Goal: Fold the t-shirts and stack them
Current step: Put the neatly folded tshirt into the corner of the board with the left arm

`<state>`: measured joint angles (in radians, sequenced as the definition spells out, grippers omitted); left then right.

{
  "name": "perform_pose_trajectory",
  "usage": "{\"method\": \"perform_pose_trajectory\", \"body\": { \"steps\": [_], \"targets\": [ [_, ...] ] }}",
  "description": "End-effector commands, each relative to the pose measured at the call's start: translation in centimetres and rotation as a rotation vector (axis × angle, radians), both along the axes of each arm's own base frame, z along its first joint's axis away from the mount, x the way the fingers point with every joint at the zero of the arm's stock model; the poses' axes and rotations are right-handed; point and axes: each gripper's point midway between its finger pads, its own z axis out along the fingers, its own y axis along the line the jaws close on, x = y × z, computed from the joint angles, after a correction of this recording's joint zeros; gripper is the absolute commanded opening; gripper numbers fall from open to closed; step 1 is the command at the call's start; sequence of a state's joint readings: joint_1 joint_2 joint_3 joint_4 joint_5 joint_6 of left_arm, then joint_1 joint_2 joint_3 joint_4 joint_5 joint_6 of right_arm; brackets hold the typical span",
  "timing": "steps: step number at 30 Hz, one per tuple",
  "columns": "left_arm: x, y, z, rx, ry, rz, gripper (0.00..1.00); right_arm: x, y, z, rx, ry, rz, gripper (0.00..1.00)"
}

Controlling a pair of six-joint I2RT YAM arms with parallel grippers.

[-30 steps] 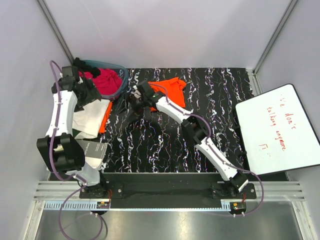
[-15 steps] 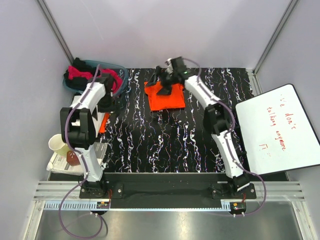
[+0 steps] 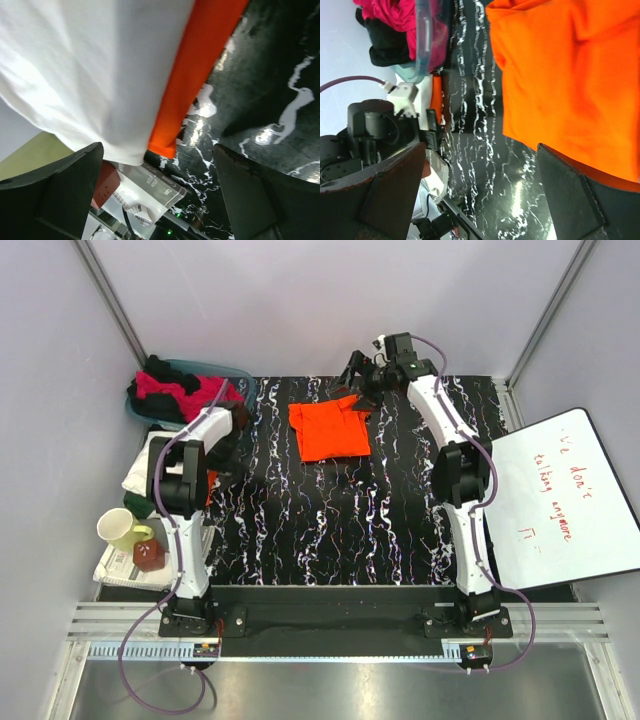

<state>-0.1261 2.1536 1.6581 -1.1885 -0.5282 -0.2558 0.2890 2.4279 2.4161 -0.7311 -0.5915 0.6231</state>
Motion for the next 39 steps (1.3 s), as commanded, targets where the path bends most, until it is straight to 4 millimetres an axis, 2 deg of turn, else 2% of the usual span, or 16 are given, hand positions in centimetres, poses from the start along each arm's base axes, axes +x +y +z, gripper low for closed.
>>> {"method": "perform_pose_trajectory", "body": {
  "steps": [1,5,6,8,9,10,11,14,17,19,25,28,31,33,39],
  "targets": [
    [1.0,3.1,0.7,0.103,-0.040,0.073,0.93,0.1,-3.8,4.4,-0.011,-0.082,-0.036,1.00],
    [0.3,5.3,0.0,0.129,-0.022,0.137,0.71,0.3,-5.1,5.2,-0.001,-0.089,-0.054,1.00],
    [0.2,5.5,-0.2,0.122,-0.021,0.150,0.52,0.4,-5.4,5.4,0.001,-0.093,-0.057,1.00],
    [0.0,6.0,-0.2,0.130,-0.020,0.162,0.33,0.5,-5.6,5.5,0.002,-0.095,-0.057,1.00],
    [-0.1,6.2,-0.3,0.136,-0.019,0.163,0.19,0.6,-5.7,5.4,0.002,-0.092,-0.061,1.00],
    [-0.2,6.2,-0.4,0.144,-0.015,0.160,0.14,0.6,-5.8,5.5,0.006,-0.091,-0.062,1.00],
    [-0.5,7.1,-0.4,0.153,-0.012,0.178,0.10,0.6,-5.8,5.5,0.007,-0.093,-0.062,1.00],
    [-0.9,7.2,-0.9,0.136,-0.005,0.195,0.03,0.6,-5.8,5.6,0.016,-0.091,-0.057,1.00],
    [-0.8,6.6,-1.0,0.092,-0.021,0.200,0.00,0.6,-5.7,5.6,0.021,-0.090,-0.053,1.00],
    [-0.9,6.4,-1.0,0.075,-0.034,0.198,0.00,0.6,-5.7,5.5,0.020,-0.086,-0.049,1.00],
    [-1.5,4.5,-2.6,-0.033,0.001,0.174,0.00,0.5,-5.7,5.6,0.022,-0.088,-0.048,1.00],
    [-1.4,2.6,-3.1,-0.120,-0.006,0.160,0.00,0.5,-5.7,5.7,0.022,-0.090,-0.050,1.00],
    [-0.8,-0.9,-3.5,-0.183,-0.009,0.086,0.00,0.6,-5.7,5.6,0.023,-0.086,-0.051,1.00],
    [-0.4,-2.5,-3.7,-0.205,-0.011,0.057,0.00,0.6,-5.7,5.6,0.025,-0.085,-0.051,1.00],
    [0.1,-10.4,-4.2,-0.315,-0.002,-0.068,0.00,0.5,-5.7,5.8,0.024,-0.089,-0.051,1.00]
  ]
}}
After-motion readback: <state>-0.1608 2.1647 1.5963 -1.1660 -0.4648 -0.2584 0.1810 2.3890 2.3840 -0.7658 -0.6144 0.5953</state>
